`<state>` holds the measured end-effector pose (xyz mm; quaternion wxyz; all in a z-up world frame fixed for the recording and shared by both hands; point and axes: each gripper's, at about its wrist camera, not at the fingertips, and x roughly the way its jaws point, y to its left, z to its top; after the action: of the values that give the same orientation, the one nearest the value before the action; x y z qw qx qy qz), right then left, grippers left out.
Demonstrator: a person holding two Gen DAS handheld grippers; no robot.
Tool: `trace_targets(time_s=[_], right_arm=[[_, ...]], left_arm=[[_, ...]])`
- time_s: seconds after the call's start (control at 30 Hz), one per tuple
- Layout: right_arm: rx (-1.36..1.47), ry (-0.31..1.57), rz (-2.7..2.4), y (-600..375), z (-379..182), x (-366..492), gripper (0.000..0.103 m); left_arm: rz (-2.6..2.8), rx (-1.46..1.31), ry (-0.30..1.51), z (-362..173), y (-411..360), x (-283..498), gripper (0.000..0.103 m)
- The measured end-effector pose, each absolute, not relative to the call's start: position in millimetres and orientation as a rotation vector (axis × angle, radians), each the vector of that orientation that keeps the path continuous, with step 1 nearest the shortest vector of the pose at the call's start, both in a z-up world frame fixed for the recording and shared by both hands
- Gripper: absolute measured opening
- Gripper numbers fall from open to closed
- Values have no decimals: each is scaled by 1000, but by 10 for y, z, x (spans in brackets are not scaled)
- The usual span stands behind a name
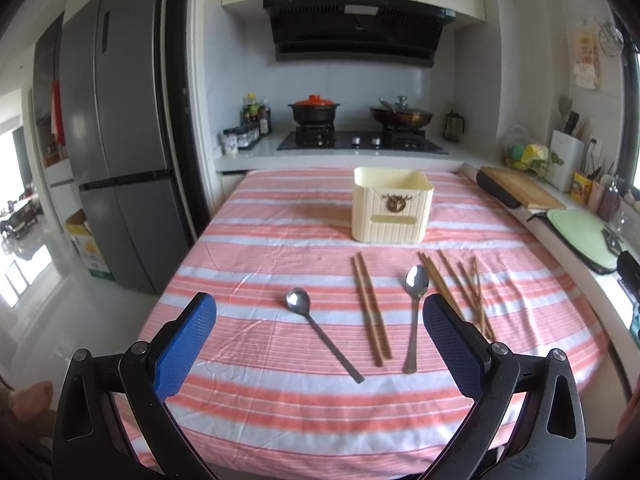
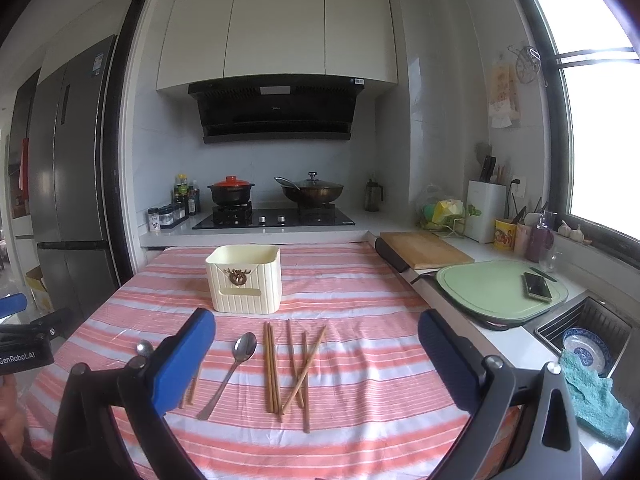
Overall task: Organize utensils
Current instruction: 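Move left tool to the steel spoon while right tool grasps a wooden chopstick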
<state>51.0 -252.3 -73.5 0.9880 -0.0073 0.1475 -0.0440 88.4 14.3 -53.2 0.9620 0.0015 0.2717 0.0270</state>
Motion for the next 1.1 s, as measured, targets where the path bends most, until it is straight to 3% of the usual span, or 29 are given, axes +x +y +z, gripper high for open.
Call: trace_targets(time_s=[0.13,0.33,0.43,0.5,0.6,0.7,0.9,1.1], right_arm=[[-28,365,-59,-2682,-924,777,103],[12,652,26,-2990,-1474,1509,102],[126,799,122,-3052,-1763,1948,81],[193,871,192,-3020,-1970,2211,57],[316,978,243,-3006,-2281,2573,37],[376,1039,233,-2975,-2524,2810,24],[419,1074,181,-2998,-2735,3009,8],[431,1091,151,-3222,-2678,3018,7]], left_arm=[[75,25,612,-773,169,1199,103],[86,19,766,-1292,232,1789,103],[110,-4,834,-1549,246,2019,103],[117,-32,881,-1691,257,2121,103],[142,-39,928,-1876,241,2250,103],[163,-14,949,-1992,197,2314,103],[176,29,994,-2186,143,2396,103],[145,44,1008,-2287,227,2327,103]])
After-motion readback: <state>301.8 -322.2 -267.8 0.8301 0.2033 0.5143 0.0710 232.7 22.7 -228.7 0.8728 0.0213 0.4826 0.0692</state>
